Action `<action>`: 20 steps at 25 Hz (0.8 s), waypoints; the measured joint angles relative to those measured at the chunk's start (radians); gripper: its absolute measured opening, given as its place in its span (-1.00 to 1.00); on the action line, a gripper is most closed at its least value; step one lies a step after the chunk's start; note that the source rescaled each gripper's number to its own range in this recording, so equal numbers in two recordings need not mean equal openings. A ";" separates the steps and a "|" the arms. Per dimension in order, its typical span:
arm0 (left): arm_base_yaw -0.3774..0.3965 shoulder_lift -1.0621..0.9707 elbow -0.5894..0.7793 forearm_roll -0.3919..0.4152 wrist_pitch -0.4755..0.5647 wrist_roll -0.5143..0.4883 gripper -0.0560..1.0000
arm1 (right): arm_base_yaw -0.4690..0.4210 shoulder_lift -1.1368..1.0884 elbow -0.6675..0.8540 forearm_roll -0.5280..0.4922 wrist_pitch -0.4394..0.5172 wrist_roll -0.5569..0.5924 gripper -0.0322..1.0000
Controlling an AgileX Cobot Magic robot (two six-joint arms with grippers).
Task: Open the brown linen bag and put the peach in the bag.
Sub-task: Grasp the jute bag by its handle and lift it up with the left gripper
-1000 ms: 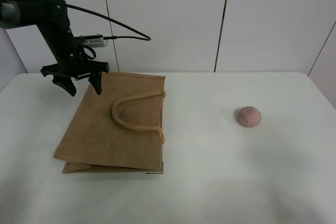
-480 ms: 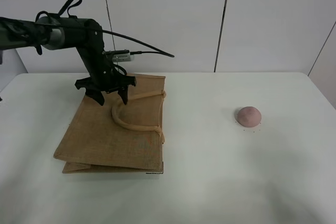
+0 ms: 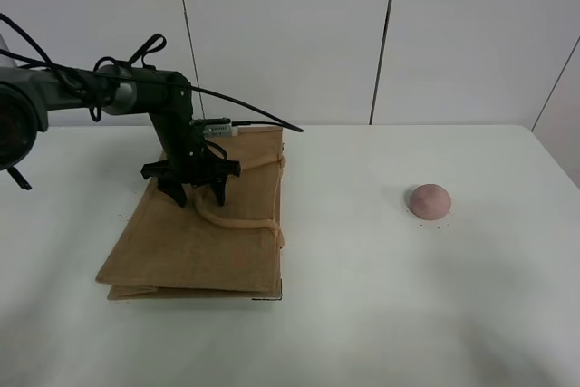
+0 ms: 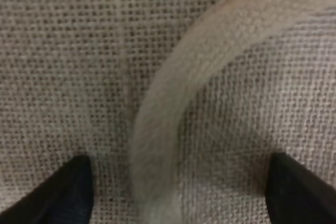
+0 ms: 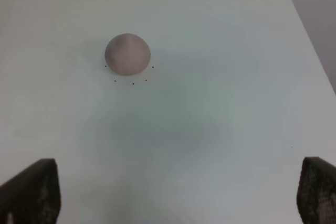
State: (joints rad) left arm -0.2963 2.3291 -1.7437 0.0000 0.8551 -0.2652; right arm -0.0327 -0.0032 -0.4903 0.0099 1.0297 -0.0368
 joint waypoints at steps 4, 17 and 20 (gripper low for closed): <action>0.000 0.009 -0.005 0.000 0.003 0.000 0.68 | 0.000 0.000 0.000 0.000 0.000 0.000 1.00; 0.000 0.008 -0.082 0.021 0.131 0.001 -0.87 | 0.000 0.000 0.000 0.000 0.000 0.000 1.00; 0.000 -0.025 -0.155 0.028 0.208 0.021 -0.87 | 0.000 0.000 0.000 0.000 0.000 0.000 1.00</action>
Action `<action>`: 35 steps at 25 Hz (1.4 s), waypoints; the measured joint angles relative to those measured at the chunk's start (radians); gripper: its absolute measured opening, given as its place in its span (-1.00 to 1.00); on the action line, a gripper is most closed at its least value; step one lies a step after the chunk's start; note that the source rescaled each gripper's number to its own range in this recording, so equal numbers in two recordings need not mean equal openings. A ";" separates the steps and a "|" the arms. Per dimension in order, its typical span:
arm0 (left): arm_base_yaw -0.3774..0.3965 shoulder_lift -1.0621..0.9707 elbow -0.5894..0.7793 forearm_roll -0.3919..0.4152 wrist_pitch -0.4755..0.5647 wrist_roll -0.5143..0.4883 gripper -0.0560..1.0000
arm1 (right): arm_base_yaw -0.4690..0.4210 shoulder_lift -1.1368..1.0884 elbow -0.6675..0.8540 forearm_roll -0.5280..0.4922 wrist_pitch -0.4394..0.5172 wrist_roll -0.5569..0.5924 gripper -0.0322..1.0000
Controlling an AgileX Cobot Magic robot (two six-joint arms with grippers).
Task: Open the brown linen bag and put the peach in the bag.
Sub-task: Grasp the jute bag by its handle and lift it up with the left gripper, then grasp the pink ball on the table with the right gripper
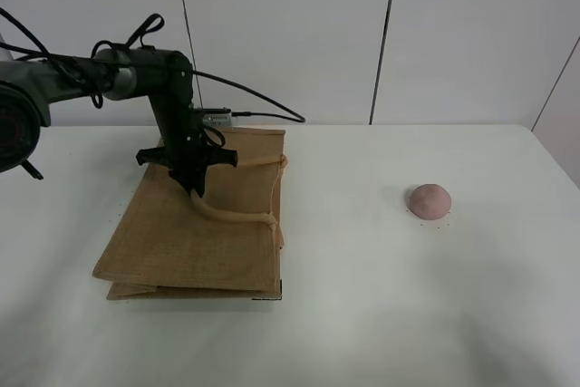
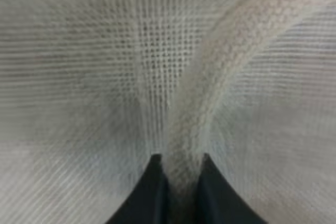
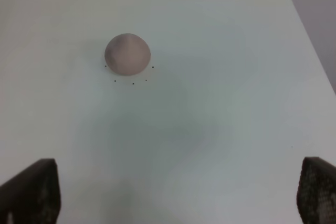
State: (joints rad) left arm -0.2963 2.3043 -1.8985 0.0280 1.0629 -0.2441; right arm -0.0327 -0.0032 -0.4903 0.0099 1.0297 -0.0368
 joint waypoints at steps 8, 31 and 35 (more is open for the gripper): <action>0.000 -0.146 -0.234 0.006 0.107 0.094 -0.88 | 0.000 0.000 0.000 0.000 0.000 0.000 1.00; -0.003 -0.502 -0.264 -0.028 0.110 0.127 -0.89 | 0.000 0.066 -0.013 0.001 0.000 0.000 1.00; -0.003 -0.502 -0.264 -0.028 0.110 0.129 -0.89 | 0.000 0.300 -0.083 0.020 -0.012 0.000 1.00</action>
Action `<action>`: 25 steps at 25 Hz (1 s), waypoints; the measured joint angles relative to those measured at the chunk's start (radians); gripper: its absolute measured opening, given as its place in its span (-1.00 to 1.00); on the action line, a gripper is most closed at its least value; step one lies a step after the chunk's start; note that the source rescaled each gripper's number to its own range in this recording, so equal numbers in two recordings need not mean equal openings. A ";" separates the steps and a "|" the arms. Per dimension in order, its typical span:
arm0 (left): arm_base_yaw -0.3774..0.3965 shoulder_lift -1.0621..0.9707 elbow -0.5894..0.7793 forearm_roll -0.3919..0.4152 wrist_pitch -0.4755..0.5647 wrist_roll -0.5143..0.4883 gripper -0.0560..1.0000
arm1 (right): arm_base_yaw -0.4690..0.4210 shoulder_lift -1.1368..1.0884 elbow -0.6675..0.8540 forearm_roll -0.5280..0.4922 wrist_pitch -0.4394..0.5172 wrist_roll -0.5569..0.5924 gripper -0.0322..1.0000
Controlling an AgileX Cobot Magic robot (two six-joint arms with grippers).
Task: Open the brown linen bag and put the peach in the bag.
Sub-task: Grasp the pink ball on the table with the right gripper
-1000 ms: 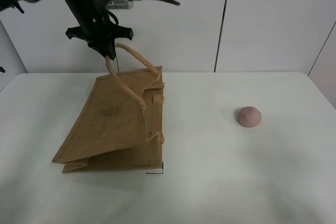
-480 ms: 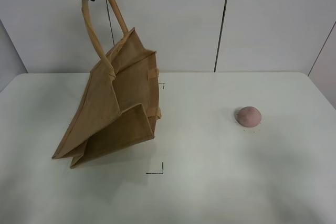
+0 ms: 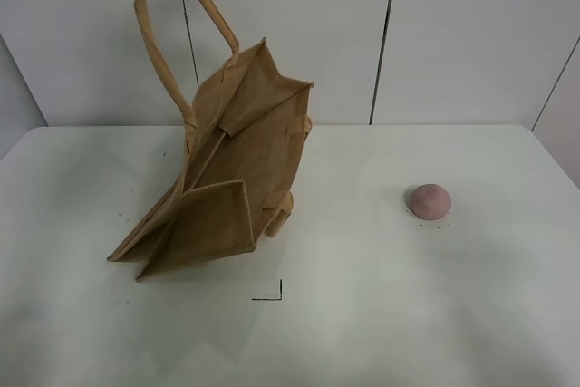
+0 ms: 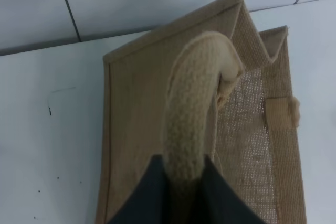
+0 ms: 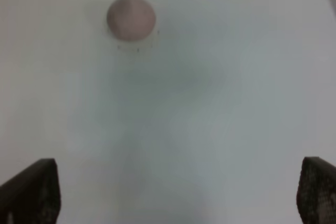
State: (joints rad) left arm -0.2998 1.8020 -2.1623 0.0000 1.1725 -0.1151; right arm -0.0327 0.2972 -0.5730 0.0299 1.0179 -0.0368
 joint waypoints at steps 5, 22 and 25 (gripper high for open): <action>0.000 0.000 0.000 0.000 0.000 0.000 -0.89 | 0.000 0.399 -0.149 0.004 -0.050 -0.003 1.00; 0.000 0.000 0.000 0.000 0.000 0.001 -0.89 | 0.028 1.576 -0.855 0.056 -0.033 -0.064 1.00; 0.000 0.000 0.000 0.000 0.000 0.001 -0.89 | 0.075 1.636 -0.882 0.053 -0.036 -0.077 1.00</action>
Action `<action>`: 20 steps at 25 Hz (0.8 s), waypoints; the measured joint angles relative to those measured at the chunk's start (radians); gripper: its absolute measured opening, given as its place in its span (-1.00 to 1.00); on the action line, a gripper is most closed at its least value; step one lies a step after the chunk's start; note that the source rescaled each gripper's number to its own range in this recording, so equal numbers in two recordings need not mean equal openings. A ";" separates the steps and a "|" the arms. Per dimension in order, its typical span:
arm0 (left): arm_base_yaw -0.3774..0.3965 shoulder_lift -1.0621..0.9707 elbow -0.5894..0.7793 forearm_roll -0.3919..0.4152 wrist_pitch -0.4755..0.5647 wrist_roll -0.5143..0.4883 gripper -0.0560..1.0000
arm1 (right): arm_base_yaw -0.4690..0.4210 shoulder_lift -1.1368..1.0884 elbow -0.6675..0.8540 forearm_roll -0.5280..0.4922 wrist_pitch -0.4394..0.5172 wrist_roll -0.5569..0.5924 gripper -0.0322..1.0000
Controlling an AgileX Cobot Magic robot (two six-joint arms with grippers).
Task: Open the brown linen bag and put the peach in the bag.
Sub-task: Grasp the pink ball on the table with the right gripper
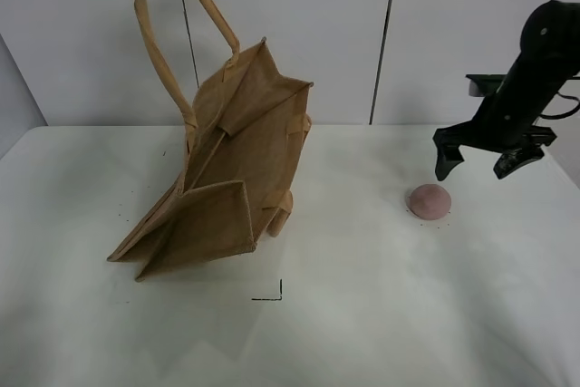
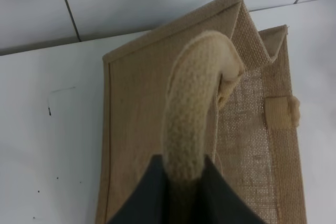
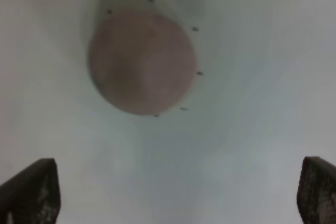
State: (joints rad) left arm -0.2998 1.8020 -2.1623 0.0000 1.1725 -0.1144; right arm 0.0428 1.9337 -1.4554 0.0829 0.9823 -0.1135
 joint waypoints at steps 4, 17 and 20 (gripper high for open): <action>0.000 0.000 0.000 0.000 0.000 0.000 -0.89 | 0.029 0.054 -0.003 -0.004 -0.058 0.014 1.00; 0.000 0.000 0.000 0.000 0.000 0.000 -0.89 | 0.037 0.221 -0.003 -0.018 -0.228 0.066 1.00; 0.000 0.000 0.000 0.000 0.000 0.000 -0.89 | 0.037 0.235 -0.003 -0.018 -0.231 0.073 1.00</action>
State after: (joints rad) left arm -0.2998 1.8020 -2.1623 0.0000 1.1725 -0.1144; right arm 0.0801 2.1684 -1.4585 0.0653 0.7511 -0.0409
